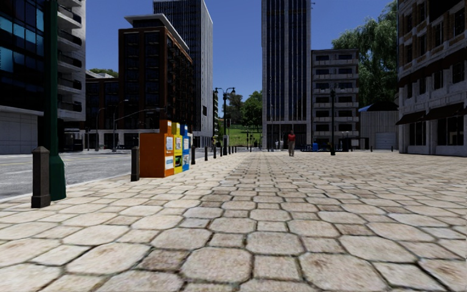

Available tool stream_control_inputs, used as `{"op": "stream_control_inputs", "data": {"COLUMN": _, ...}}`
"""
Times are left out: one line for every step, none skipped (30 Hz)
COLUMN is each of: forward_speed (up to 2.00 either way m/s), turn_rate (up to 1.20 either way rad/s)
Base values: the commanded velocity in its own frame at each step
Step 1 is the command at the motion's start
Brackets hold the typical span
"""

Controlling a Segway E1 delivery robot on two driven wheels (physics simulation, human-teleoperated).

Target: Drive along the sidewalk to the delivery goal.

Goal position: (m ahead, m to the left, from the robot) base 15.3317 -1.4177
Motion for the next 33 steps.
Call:
{"op": "stream_control_inputs", "data": {"forward_speed": 2.0, "turn_rate": 0.0}}
{"op": "stream_control_inputs", "data": {"forward_speed": 2.0, "turn_rate": 0.0}}
{"op": "stream_control_inputs", "data": {"forward_speed": 2.0, "turn_rate": 0.0}}
{"op": "stream_control_inputs", "data": {"forward_speed": 2.0, "turn_rate": 0.0}}
{"op": "stream_control_inputs", "data": {"forward_speed": 2.0, "turn_rate": 0.0}}
{"op": "stream_control_inputs", "data": {"forward_speed": 2.0, "turn_rate": 0.0}}
{"op": "stream_control_inputs", "data": {"forward_speed": 2.0, "turn_rate": 0.0}}
{"op": "stream_control_inputs", "data": {"forward_speed": 2.0, "turn_rate": 0.0}}
{"op": "stream_control_inputs", "data": {"forward_speed": 2.0, "turn_rate": 0.0}}
{"op": "stream_control_inputs", "data": {"forward_speed": 2.0, "turn_rate": 0.0}}
{"op": "stream_control_inputs", "data": {"forward_speed": 2.0, "turn_rate": 0.0}}
{"op": "stream_control_inputs", "data": {"forward_speed": 2.0, "turn_rate": 0.0}}
{"op": "stream_control_inputs", "data": {"forward_speed": 2.0, "turn_rate": 0.0}}
{"op": "stream_control_inputs", "data": {"forward_speed": 2.0, "turn_rate": 0.0}}
{"op": "stream_control_inputs", "data": {"forward_speed": 2.0, "turn_rate": 0.0}}
{"op": "stream_control_inputs", "data": {"forward_speed": 2.0, "turn_rate": 0.0}}
{"op": "stream_control_inputs", "data": {"forward_speed": 2.0, "turn_rate": 0.0}}
{"op": "stream_control_inputs", "data": {"forward_speed": 2.0, "turn_rate": 0.0}}
{"op": "stream_control_inputs", "data": {"forward_speed": 2.0, "turn_rate": 0.0}}
{"op": "stream_control_inputs", "data": {"forward_speed": 2.0, "turn_rate": 0.0}}
{"op": "stream_control_inputs", "data": {"forward_speed": 2.0, "turn_rate": 0.0}}
{"op": "stream_control_inputs", "data": {"forward_speed": 2.0, "turn_rate": 0.0}}
{"op": "stream_control_inputs", "data": {"forward_speed": 2.0, "turn_rate": 0.0}}
{"op": "stream_control_inputs", "data": {"forward_speed": 2.0, "turn_rate": 0.0}}
{"op": "stream_control_inputs", "data": {"forward_speed": 2.0, "turn_rate": 0.0}}
{"op": "stream_control_inputs", "data": {"forward_speed": 2.0, "turn_rate": 0.0}}
{"op": "stream_control_inputs", "data": {"forward_speed": 2.0, "turn_rate": 0.0}}
{"op": "stream_control_inputs", "data": {"forward_speed": 2.0, "turn_rate": 0.0}}
{"op": "stream_control_inputs", "data": {"forward_speed": 2.0, "turn_rate": 0.0}}
{"op": "stream_control_inputs", "data": {"forward_speed": 2.0, "turn_rate": 0.0}}
{"op": "stream_control_inputs", "data": {"forward_speed": 2.0, "turn_rate": 0.0}}
{"op": "stream_control_inputs", "data": {"forward_speed": 2.0, "turn_rate": -0.38}}
{"op": "stream_control_inputs", "data": {"forward_speed": 2.0, "turn_rate": -0.41}}
